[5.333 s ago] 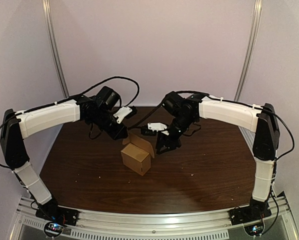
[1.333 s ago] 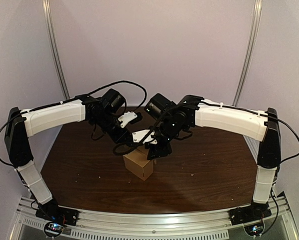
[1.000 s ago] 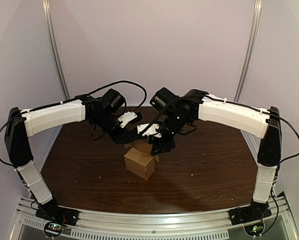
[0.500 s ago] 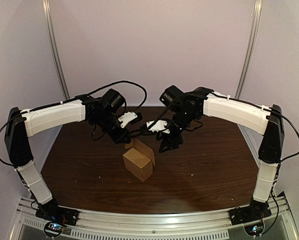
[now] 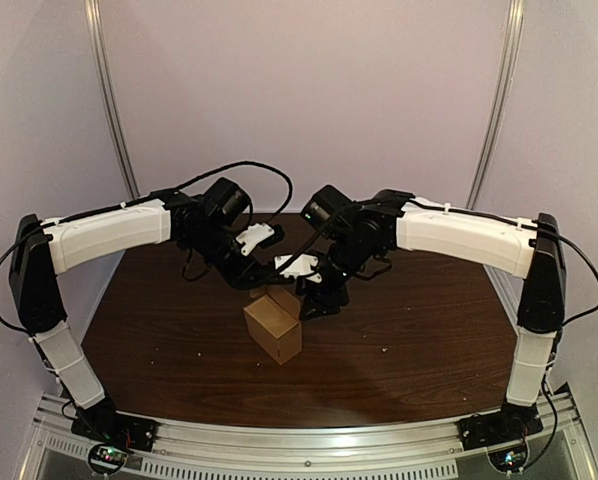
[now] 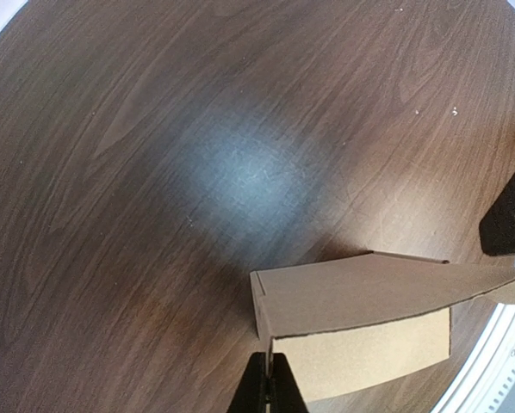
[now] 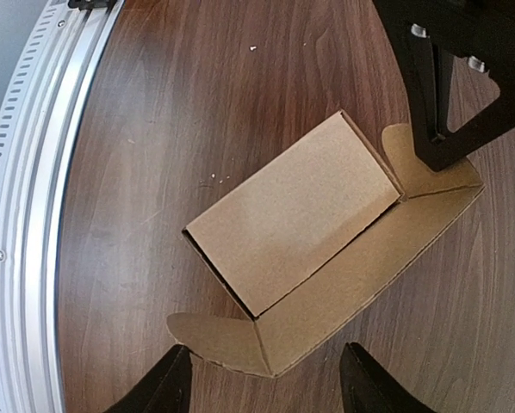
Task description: Fold the paper box
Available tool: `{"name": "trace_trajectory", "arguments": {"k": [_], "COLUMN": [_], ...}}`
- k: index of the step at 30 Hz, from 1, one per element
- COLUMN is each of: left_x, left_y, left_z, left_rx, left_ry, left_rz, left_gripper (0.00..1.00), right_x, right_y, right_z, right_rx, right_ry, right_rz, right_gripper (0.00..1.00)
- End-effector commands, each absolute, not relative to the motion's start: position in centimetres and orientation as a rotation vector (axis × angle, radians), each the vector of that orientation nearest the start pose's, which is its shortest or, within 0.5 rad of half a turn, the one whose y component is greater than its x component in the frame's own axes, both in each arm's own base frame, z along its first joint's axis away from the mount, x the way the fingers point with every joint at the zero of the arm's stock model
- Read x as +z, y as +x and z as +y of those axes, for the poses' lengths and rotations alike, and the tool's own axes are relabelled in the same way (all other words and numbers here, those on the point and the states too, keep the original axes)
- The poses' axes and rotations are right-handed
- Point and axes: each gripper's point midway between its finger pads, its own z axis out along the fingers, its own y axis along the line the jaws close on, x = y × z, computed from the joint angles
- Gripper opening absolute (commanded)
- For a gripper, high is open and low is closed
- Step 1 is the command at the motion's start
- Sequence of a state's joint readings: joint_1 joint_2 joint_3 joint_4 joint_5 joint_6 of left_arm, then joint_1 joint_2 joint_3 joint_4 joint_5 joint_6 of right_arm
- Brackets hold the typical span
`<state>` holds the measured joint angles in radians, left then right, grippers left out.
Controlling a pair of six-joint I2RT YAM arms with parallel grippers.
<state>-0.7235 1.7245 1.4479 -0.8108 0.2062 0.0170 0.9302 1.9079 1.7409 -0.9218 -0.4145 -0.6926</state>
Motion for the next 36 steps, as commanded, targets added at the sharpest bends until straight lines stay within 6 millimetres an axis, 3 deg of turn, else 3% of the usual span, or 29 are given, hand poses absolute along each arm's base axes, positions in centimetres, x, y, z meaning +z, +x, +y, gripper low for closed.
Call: {"name": "trace_trajectory", "arguments": {"k": [1, 8, 19, 36], "left_x": [15.4, 15.1, 14.9, 14.5], "left_y": [29.1, 28.7, 28.4, 28.1], "left_z": [-31.3, -30.8, -30.6, -30.5], "left_rx": [-0.53, -0.527, -0.53, -0.545], "left_ry": [1.047, 1.009, 1.0, 0.978], "left_rz": [2.499, 2.529, 2.535, 2.541], "left_gripper": [0.0, 0.0, 0.0, 0.0], "right_x": [16.8, 17.2, 16.2, 16.0], "right_y": [22.7, 23.3, 21.5, 21.4], "right_z": [41.8, 42.8, 42.4, 42.6], "right_rx": [0.6, 0.594, 0.586, 0.514], "right_ry": [-1.965, -1.862, -1.97, -1.976], "right_rz": [1.782, 1.83, 1.783, 1.77], "right_gripper": [0.59, 0.58, 0.58, 0.54]}}
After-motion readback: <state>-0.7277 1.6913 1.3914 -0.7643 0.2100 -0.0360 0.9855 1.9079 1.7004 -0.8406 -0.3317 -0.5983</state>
